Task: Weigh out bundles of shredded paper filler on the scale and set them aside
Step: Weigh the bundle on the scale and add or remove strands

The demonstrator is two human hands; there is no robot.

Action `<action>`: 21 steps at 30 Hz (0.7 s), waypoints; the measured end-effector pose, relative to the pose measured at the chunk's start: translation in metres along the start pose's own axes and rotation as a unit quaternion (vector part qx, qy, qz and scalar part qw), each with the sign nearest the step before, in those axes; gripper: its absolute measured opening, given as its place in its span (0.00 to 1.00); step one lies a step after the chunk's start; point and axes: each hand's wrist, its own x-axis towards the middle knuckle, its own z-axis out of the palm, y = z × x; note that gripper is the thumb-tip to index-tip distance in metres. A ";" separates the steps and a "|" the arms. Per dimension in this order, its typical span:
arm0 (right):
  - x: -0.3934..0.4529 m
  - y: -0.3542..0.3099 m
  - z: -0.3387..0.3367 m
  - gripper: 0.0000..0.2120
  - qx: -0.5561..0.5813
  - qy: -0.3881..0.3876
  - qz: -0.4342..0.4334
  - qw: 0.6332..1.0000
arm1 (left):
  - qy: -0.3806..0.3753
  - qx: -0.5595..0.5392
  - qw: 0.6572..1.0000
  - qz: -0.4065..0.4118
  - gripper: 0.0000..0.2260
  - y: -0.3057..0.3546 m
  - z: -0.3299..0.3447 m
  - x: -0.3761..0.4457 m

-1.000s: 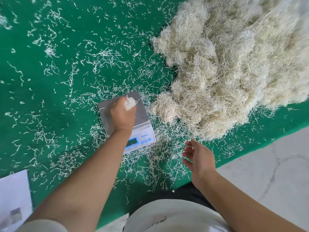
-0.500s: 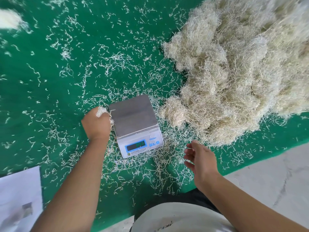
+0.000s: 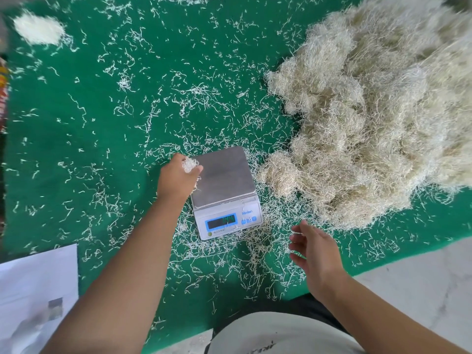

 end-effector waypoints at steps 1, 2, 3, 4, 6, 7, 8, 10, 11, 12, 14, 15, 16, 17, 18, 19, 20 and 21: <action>-0.001 0.001 0.000 0.13 -0.002 -0.001 -0.003 1.000 | 0.000 0.004 1.000 -0.006 0.25 0.002 0.002 0.001; -0.002 0.002 0.000 0.13 -0.002 -0.002 -0.005 1.000 | 0.005 0.008 1.000 -0.010 0.25 0.001 0.004 0.004; -0.003 0.002 -0.001 0.13 -0.001 -0.002 -0.005 1.000 | 0.011 0.017 1.000 -0.015 0.24 0.002 0.004 0.005; -0.004 0.003 -0.001 0.13 0.002 -0.003 -0.005 1.000 | 0.018 0.027 0.999 -0.020 0.24 0.002 0.004 0.007; -0.006 0.003 -0.002 0.13 0.008 -0.005 -0.002 1.000 | 0.026 0.031 0.999 -0.037 0.24 0.002 0.004 0.010; -0.007 0.003 -0.002 0.13 0.011 -0.006 -0.001 1.000 | 0.021 0.025 0.998 -0.049 0.24 0.002 0.003 0.010; -0.008 0.004 -0.002 0.13 0.012 -0.007 -0.001 1.000 | 0.018 0.015 0.998 -0.059 0.23 0.000 0.003 0.011; -0.009 0.004 -0.002 0.13 0.013 -0.008 -0.003 1.000 | 0.001 -0.029 0.995 -0.096 0.19 -0.002 0.002 0.011; -0.009 0.005 -0.002 0.13 0.012 -0.009 -0.004 1.000 | -0.002 -0.076 0.989 -0.126 0.15 -0.003 -0.001 0.008; -0.010 0.005 -0.002 0.13 0.012 -0.011 -0.005 1.000 | 0.007 -0.132 0.979 -0.155 0.10 -0.007 -0.003 0.004; -0.009 0.006 -0.002 0.13 0.012 -0.019 -0.006 1.000 | 0.044 -0.223 0.954 -0.197 0.10 -0.015 -0.008 -0.010; -0.009 0.007 -0.002 0.13 0.015 -0.023 -0.005 1.000 | 0.056 -0.256 0.942 -0.211 0.10 -0.018 -0.012 -0.020; -0.008 0.007 -0.003 0.13 0.018 -0.027 -0.005 0.999 | 0.060 -0.289 0.929 -0.222 0.08 -0.021 -0.015 -0.031; -0.008 0.006 -0.003 0.13 0.020 -0.031 -0.004 0.999 | 0.053 -0.310 0.920 -0.234 0.07 -0.023 -0.020 -0.042; -0.007 0.006 -0.002 0.13 0.020 -0.035 -0.004 0.999 | 0.050 -0.320 0.916 -0.236 0.10 -0.026 -0.022 -0.052; -0.006 0.006 -0.001 0.13 0.020 -0.040 -0.004 0.999 | 0.041 -0.316 0.918 -0.235 0.18 -0.027 -0.025 -0.061; -0.006 0.006 0.000 0.13 0.020 -0.046 -0.002 0.999 | 0.029 -0.314 0.920 -0.233 0.26 -0.028 -0.028 -0.070; -0.006 0.006 0.003 0.13 0.019 -0.054 0.000 0.998 | 0.012 -0.319 0.920 -0.228 0.34 -0.027 -0.031 -0.080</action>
